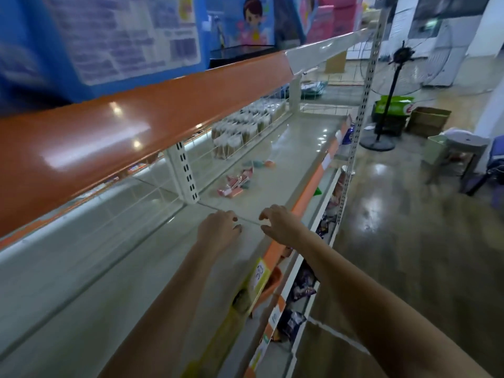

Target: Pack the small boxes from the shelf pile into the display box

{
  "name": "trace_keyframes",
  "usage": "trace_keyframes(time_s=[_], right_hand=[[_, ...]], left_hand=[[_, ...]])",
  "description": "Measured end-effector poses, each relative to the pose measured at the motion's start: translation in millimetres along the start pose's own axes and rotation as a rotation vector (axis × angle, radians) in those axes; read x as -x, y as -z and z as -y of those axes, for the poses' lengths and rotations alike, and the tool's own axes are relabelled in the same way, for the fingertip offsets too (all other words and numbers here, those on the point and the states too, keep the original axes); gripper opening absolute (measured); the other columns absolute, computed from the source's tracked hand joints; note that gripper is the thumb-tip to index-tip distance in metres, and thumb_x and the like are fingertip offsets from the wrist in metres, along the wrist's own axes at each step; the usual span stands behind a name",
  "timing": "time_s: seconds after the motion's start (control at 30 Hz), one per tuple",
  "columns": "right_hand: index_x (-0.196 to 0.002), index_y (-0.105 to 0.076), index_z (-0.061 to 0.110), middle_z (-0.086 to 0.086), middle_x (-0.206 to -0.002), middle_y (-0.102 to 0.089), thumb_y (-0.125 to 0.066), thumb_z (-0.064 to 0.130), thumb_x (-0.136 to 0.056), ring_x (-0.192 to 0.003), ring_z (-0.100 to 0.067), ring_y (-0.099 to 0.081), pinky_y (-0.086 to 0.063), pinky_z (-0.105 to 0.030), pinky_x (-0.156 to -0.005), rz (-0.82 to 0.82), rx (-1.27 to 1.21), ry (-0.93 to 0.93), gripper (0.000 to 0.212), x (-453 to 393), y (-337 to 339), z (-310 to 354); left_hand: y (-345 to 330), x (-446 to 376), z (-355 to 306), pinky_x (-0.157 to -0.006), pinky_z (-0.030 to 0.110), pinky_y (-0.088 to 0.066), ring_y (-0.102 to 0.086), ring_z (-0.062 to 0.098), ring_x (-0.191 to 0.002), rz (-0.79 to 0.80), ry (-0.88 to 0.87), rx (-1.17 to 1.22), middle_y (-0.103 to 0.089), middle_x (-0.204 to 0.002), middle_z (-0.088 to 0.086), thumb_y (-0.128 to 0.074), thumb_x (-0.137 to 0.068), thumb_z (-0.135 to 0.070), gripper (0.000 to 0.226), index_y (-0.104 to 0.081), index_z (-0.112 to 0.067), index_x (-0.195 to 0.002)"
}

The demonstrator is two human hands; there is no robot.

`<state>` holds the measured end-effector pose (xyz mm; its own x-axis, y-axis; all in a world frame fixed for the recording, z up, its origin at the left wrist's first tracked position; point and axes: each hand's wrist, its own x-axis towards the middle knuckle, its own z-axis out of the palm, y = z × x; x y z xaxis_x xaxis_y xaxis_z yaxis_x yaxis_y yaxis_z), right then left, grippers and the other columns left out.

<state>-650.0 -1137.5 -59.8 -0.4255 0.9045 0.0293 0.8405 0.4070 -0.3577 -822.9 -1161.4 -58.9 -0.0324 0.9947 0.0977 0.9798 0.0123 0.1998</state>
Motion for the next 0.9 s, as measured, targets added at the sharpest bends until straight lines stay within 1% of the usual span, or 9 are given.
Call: trace_keyframes(time_s=[0.2,0.33,0.47,0.57,0.63,0.67,0.73,0.77,0.9], right_hand=[[-0.126,-0.053,0.011,-0.012,-0.127,-0.051,-0.051,0.021,-0.092,-0.117,-0.029,-0.046,-0.037,-0.036,-0.098,0.071,0.004,0.013,0.035,-64.0,-2.8,-38.7],[-0.126,-0.053,0.010,-0.013,-0.127,-0.051,-0.051,0.016,-0.089,-0.119,-0.030,-0.046,-0.038,-0.036,-0.096,0.094,0.004,0.067,0.037,-115.6,-2.5,-59.9],[-0.120,-0.057,0.007,-0.014,-0.123,-0.055,-0.041,0.010,-0.089,-0.114,-0.031,-0.050,-0.041,-0.036,-0.095,0.123,-0.013,0.106,0.036,-164.9,0.4,-76.9],[-0.116,-0.059,0.003,-0.015,-0.117,-0.058,-0.041,0.011,-0.090,-0.110,-0.032,-0.053,-0.044,-0.036,-0.094,0.142,-0.051,0.126,0.033,-196.1,3.6,-86.6],[-0.120,-0.056,0.006,-0.014,-0.120,-0.055,-0.047,0.017,-0.090,-0.110,-0.031,-0.052,-0.044,-0.038,-0.095,0.159,-0.045,0.158,0.033,-212.5,3.6,-90.4],[-0.123,-0.053,0.007,-0.013,-0.123,-0.053,-0.049,0.025,-0.091,-0.111,-0.031,-0.051,-0.043,-0.039,-0.096,0.167,-0.025,0.189,0.037,-218.7,2.9,-90.9],[-0.126,-0.050,0.007,-0.013,-0.127,-0.050,-0.049,0.044,-0.091,-0.116,-0.031,-0.046,-0.040,-0.041,-0.099,0.165,0.004,0.240,0.050,-229.5,-1.5,-92.4],[-0.125,-0.050,0.006,-0.014,-0.126,-0.050,-0.051,0.049,-0.089,-0.117,-0.032,-0.045,-0.040,-0.042,-0.098,0.153,-0.014,0.247,0.055,-233.7,-3.7,-92.7],[-0.123,-0.050,0.007,-0.013,-0.128,-0.050,-0.057,0.052,-0.084,-0.117,-0.031,-0.044,-0.038,-0.042,-0.097,0.086,-0.043,0.298,0.060,-245.5,-16.0,-93.5]], left_hand=[[-13.6,-61.1,6.5,-0.086,0.034,-0.044,-0.055,0.025,-0.109,0.043,0.068,-0.017,-0.059,-0.121,0.008,-0.053,-0.091,-0.033,0.034,-0.056,-0.018,-0.122],[-24.5,-91.5,11.3,-0.086,0.034,-0.047,-0.057,0.026,-0.107,-0.009,0.170,0.008,-0.060,-0.119,0.008,-0.055,-0.090,-0.030,0.036,-0.056,-0.020,-0.124],[-33.5,-117.1,13.1,-0.083,0.035,-0.046,-0.056,0.027,-0.107,-0.062,0.287,-0.013,-0.058,-0.119,0.010,-0.055,-0.089,-0.027,0.041,-0.052,-0.021,-0.130],[-38.5,-136.3,13.8,-0.088,0.036,-0.046,-0.054,0.026,-0.111,-0.099,0.345,0.029,-0.055,-0.124,0.008,-0.056,-0.089,-0.026,0.044,-0.049,-0.023,-0.132],[-42.6,-148.5,13.8,-0.089,0.038,-0.047,-0.053,0.026,-0.112,-0.110,0.417,0.034,-0.054,-0.125,0.010,-0.058,-0.089,-0.028,0.045,-0.047,-0.017,-0.131],[-44.4,-153.6,13.8,-0.087,0.038,-0.047,-0.054,0.028,-0.111,-0.123,0.453,0.025,-0.054,-0.124,0.011,-0.060,-0.088,-0.028,0.047,-0.047,-0.013,-0.130],[-48.1,-162.5,13.8,-0.079,0.035,-0.043,-0.054,0.030,-0.107,-0.150,0.500,0.023,-0.054,-0.121,0.012,-0.066,-0.083,-0.025,0.047,-0.047,-0.009,-0.124],[-49.9,-166.4,14.3,-0.077,0.034,-0.040,-0.053,0.030,-0.107,-0.152,0.508,0.028,-0.054,-0.120,0.012,-0.067,-0.081,-0.023,0.047,-0.047,-0.009,-0.122],[-55.7,-178.6,22.2,-0.084,0.033,-0.038,-0.048,0.029,-0.113,-0.093,0.497,0.047,-0.051,-0.124,0.011,-0.070,-0.079,-0.021,0.050,-0.050,-0.012,-0.124]])
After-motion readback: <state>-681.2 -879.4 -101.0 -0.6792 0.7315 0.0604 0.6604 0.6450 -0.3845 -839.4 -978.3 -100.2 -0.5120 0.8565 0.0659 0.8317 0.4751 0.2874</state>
